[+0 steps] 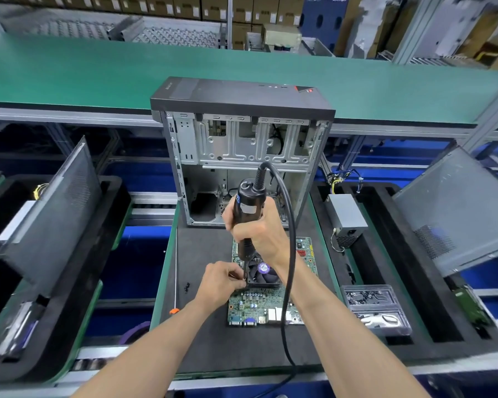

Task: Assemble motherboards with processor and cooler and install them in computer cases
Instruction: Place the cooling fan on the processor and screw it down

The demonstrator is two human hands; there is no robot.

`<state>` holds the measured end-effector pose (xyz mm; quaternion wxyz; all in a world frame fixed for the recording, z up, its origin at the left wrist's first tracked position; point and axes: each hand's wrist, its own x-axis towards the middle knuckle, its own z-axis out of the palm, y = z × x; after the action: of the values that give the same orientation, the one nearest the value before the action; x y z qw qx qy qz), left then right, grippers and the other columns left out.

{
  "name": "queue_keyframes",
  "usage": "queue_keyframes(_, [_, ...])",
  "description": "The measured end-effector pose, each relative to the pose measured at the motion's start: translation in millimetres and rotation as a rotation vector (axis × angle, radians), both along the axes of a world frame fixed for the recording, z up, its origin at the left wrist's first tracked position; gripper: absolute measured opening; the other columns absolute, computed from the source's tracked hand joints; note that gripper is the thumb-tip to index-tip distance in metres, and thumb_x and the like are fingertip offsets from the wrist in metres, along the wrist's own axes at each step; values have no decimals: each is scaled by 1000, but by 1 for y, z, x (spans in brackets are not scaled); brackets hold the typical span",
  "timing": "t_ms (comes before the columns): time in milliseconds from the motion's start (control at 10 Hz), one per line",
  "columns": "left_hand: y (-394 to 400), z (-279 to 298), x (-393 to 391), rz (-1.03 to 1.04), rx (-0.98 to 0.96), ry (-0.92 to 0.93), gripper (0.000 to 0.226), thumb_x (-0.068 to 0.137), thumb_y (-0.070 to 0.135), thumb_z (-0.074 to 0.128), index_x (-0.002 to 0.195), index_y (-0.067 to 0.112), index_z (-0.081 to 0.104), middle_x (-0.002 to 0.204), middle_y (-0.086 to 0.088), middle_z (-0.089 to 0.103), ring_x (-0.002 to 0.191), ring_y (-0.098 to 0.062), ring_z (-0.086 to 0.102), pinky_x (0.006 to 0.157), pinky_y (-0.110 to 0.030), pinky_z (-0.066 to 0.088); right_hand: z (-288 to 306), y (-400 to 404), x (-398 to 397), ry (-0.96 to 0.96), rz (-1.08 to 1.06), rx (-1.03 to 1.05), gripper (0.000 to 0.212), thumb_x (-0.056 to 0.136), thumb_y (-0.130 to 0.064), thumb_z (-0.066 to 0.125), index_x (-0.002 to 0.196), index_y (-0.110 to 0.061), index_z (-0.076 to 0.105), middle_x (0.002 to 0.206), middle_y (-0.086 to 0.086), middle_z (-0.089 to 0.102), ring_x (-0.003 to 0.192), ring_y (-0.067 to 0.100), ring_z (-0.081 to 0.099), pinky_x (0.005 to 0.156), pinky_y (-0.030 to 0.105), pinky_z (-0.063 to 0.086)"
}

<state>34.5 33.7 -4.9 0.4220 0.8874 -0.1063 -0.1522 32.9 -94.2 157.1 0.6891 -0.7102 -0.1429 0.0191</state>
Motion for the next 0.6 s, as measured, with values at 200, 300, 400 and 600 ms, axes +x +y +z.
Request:
queue_keyframes(200, [2,1,0,-1,13,2,25,74,8,86,64,22,68,67,6,71,69,-11,70,72,-19,53,4,2,-1,43,6,6,55,63,12,54,70,-40,71,66,-16,65,61,-4,58,59,12,49])
queue_keyframes(300, [2,0,0,-1,22,2,21,74,9,86,66,19,70,67,6,71,68,-10,70,75,-22,55,2,0,-1,50,-23,15,56,63,14,55,70,-39,72,67,-15,66,63,-1,59,60,14,50])
queue_keyframes(400, [2,-2,0,2,21,8,22,74,10,86,65,21,70,67,8,71,66,-7,69,77,-20,53,6,0,0,-11,-39,16,39,56,12,55,74,-18,72,69,-3,67,66,10,61,60,21,49])
queue_keyframes(600, [2,0,7,-20,67,26,24,72,18,88,65,33,70,70,13,72,74,-7,69,75,-18,52,21,-16,0,-59,-140,180,31,44,12,51,68,0,66,67,14,64,61,22,59,55,26,43])
